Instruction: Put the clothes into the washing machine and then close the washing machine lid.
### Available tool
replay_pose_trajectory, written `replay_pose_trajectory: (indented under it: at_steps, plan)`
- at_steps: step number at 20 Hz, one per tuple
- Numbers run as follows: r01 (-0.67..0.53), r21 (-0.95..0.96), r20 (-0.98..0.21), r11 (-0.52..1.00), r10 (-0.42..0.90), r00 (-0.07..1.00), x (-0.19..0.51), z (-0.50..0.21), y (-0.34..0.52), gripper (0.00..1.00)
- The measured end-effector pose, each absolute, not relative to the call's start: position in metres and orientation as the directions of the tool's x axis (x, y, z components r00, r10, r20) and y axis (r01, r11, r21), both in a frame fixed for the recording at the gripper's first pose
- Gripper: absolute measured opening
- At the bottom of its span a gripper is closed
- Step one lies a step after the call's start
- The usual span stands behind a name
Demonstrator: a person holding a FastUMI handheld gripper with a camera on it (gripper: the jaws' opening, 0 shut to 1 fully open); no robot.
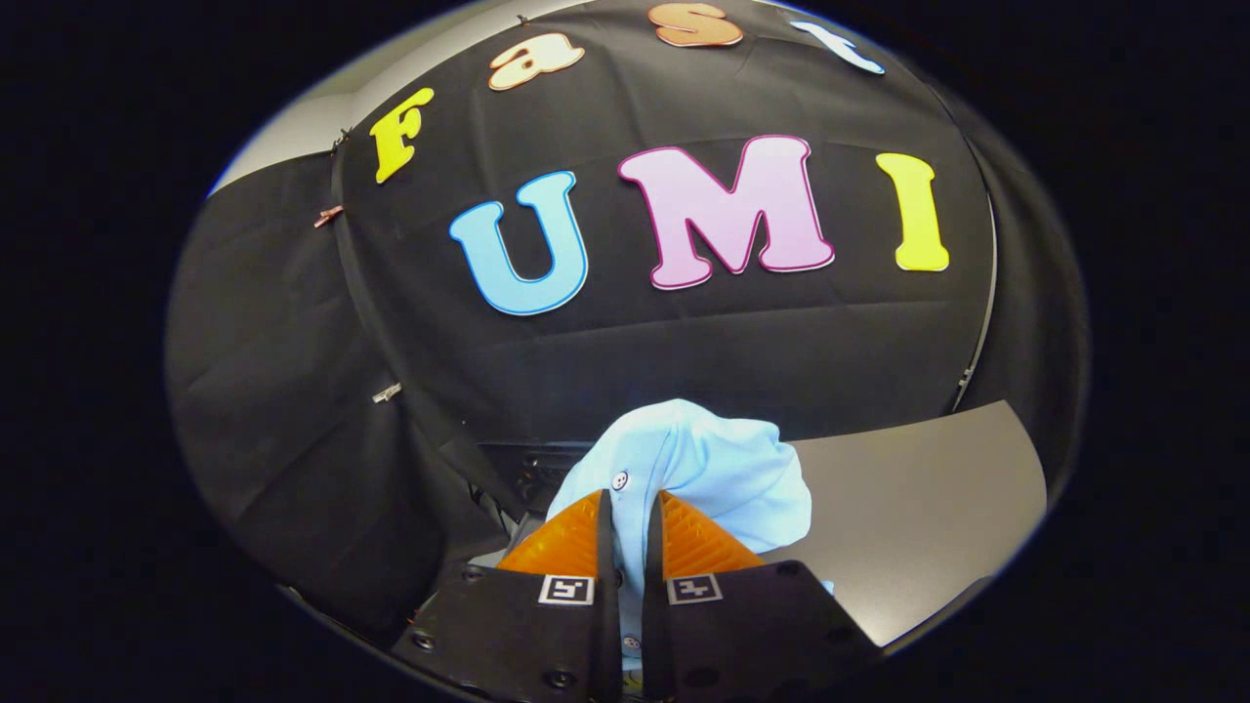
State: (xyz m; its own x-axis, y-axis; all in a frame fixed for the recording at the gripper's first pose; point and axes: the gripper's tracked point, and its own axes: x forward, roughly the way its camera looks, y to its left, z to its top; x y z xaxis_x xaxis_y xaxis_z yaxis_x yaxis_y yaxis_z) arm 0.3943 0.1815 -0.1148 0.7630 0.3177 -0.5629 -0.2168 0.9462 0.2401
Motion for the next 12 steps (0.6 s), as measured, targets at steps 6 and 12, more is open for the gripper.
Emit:
replay_pose_trajectory:
  at_steps: [6, 12]
  plan:
    - [-0.231, 0.235, -0.594, 0.944, 0.328, 0.734, 0.397, -0.165, 0.223, 0.13]
    - [-0.221, 0.259, -0.627, 0.940, 0.338, 0.702, 0.395, -0.211, 0.253, 0.13]
